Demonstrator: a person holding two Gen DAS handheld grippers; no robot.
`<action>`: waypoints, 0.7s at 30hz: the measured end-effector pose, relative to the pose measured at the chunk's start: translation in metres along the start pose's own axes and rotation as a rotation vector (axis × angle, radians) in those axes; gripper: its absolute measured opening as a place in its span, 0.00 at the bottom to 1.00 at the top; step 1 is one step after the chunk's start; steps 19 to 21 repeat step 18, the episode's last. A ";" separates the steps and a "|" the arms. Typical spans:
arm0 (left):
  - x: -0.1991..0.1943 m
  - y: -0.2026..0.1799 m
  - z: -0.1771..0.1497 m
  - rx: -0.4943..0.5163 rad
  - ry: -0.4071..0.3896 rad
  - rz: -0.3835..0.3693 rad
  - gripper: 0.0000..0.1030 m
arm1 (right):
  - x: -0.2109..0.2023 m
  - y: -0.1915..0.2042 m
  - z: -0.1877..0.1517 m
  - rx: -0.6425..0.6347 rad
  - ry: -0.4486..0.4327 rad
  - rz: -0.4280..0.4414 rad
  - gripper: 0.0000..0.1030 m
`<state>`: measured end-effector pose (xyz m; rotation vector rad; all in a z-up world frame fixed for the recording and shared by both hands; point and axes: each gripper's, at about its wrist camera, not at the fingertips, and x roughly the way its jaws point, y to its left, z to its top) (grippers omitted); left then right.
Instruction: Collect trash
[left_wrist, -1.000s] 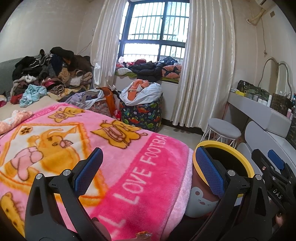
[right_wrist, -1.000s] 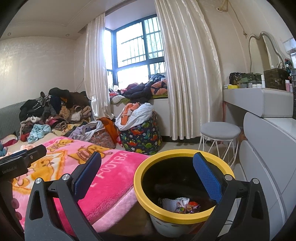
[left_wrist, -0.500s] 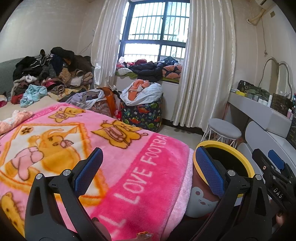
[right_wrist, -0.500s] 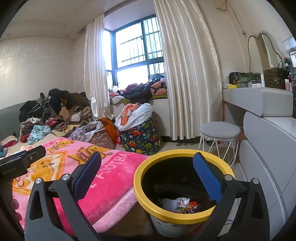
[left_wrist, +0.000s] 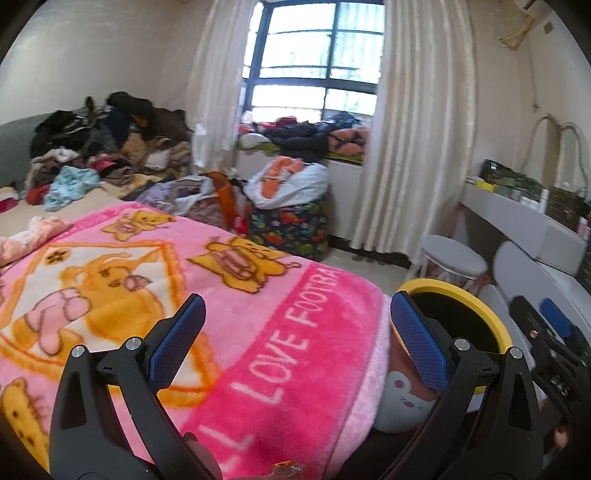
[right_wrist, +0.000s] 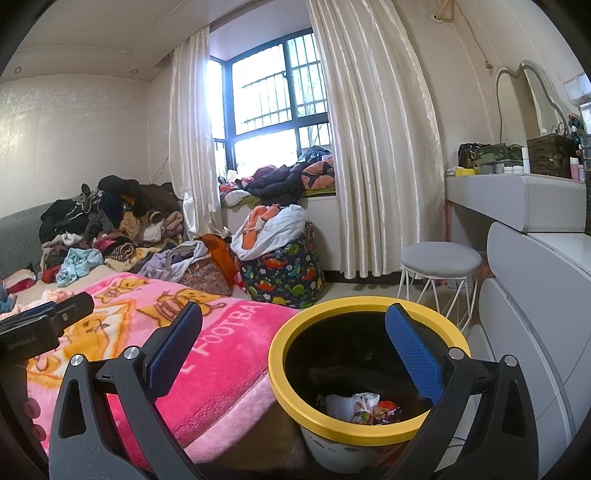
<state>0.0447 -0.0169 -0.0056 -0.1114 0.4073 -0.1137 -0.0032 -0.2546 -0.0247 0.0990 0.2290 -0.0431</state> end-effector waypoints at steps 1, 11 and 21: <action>0.000 0.001 0.000 -0.002 0.001 0.008 0.89 | 0.000 0.003 0.001 -0.009 0.003 0.000 0.94; -0.002 0.076 0.004 -0.167 0.018 0.153 0.89 | 0.034 0.088 0.030 -0.127 0.055 0.250 0.94; -0.021 0.230 -0.020 -0.298 0.096 0.517 0.89 | 0.100 0.258 -0.001 -0.251 0.420 0.716 0.94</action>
